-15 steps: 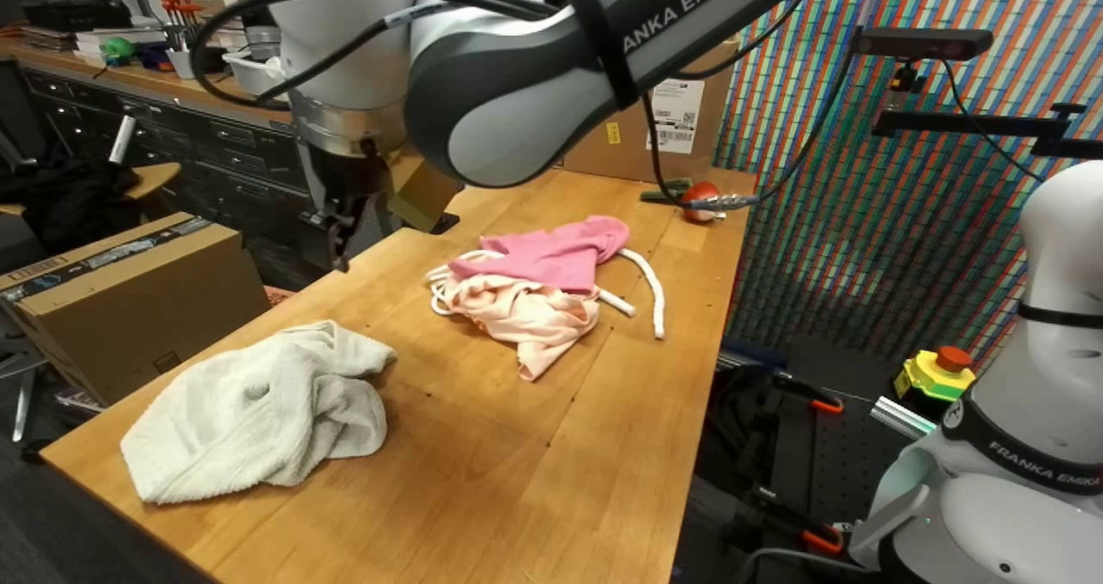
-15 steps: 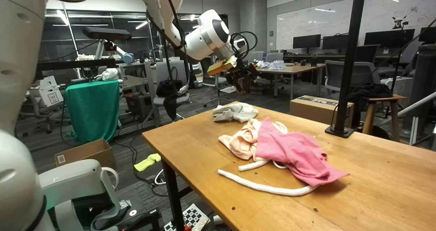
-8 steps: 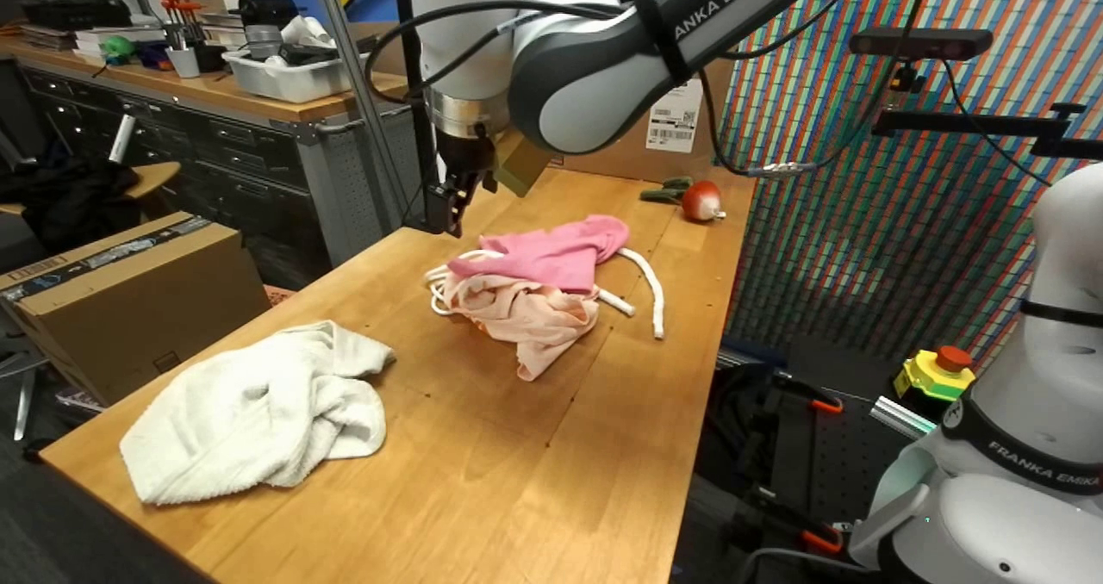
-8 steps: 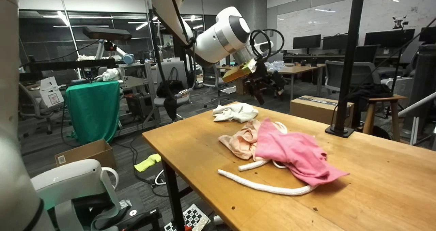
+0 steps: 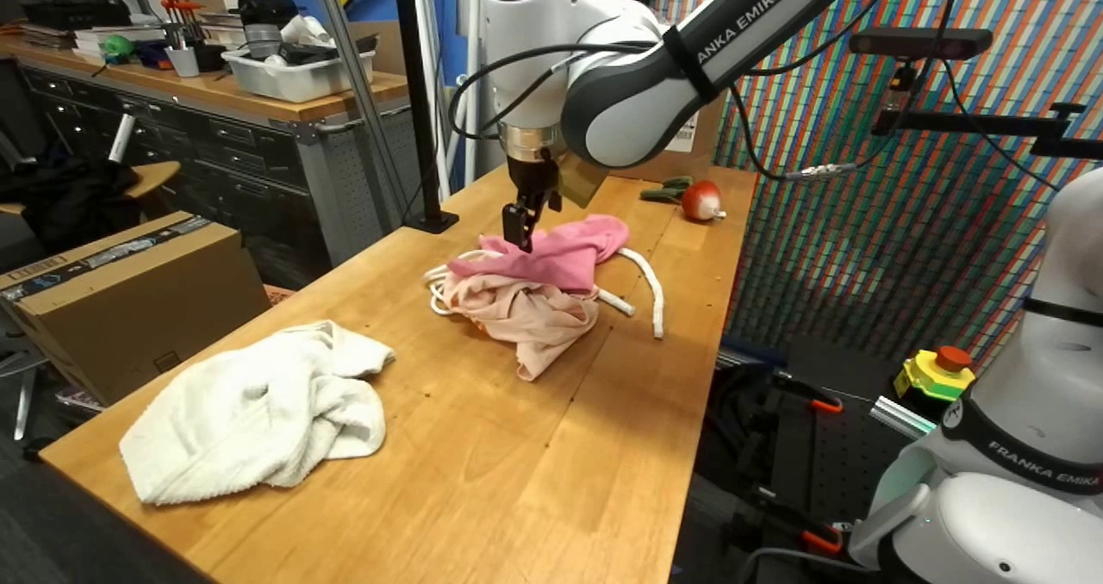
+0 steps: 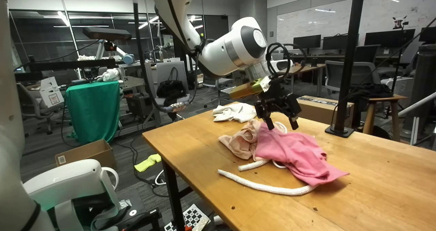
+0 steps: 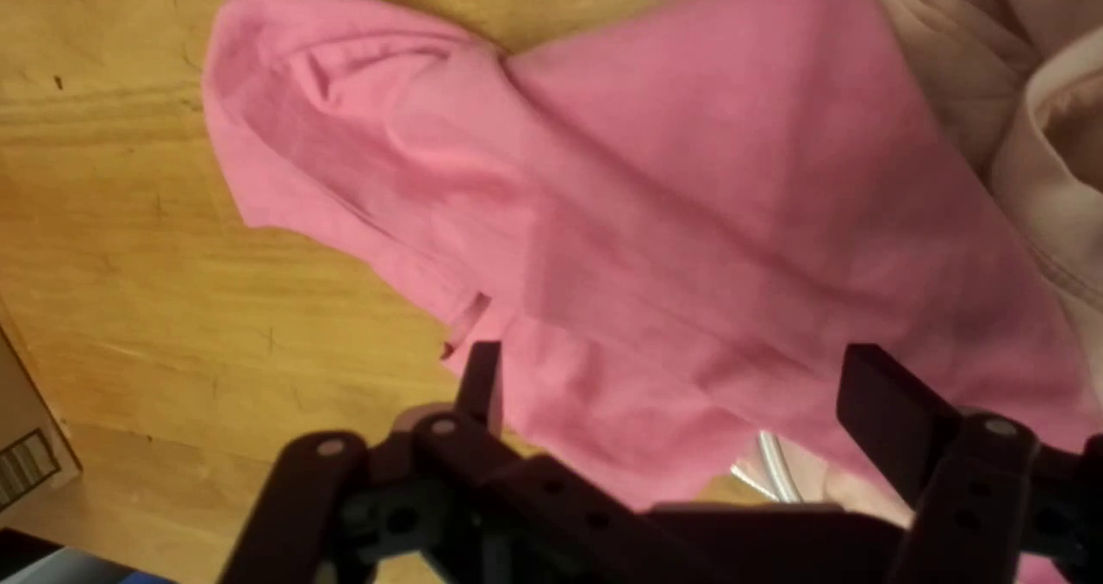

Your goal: Spread the objects across on the table

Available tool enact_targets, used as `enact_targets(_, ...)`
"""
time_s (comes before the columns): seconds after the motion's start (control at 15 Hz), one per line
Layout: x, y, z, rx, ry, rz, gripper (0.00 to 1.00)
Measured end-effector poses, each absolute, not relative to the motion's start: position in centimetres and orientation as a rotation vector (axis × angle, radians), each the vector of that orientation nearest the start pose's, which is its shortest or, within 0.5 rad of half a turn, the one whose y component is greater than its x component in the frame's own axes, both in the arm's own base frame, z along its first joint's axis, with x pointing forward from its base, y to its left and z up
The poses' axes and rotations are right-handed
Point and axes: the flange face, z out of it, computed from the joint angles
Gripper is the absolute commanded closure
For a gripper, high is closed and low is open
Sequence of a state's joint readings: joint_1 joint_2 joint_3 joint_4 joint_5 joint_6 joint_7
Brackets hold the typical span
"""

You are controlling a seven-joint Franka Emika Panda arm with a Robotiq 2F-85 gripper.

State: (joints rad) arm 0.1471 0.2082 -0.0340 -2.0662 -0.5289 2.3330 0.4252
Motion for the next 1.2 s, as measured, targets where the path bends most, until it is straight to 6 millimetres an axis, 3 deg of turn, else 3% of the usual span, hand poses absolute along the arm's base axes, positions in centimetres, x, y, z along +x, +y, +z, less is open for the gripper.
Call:
enact_targets(0.33, 58.0, 2.7, 32.4, -3.461, -0.115, -0.147, 0.00)
enact_targets(0.8, 57.4, 1.0, 30.7, -3.329, -0.161, 0.043, 0.00)
enact_targets(0.93, 57.1, 0.7, 30.3, -3.295, -0.181, 0.096, 0.28)
enact_targets(1.2, 56.9, 0.7, 30.1, -3.265, -0.210, 0.130, 0.57)
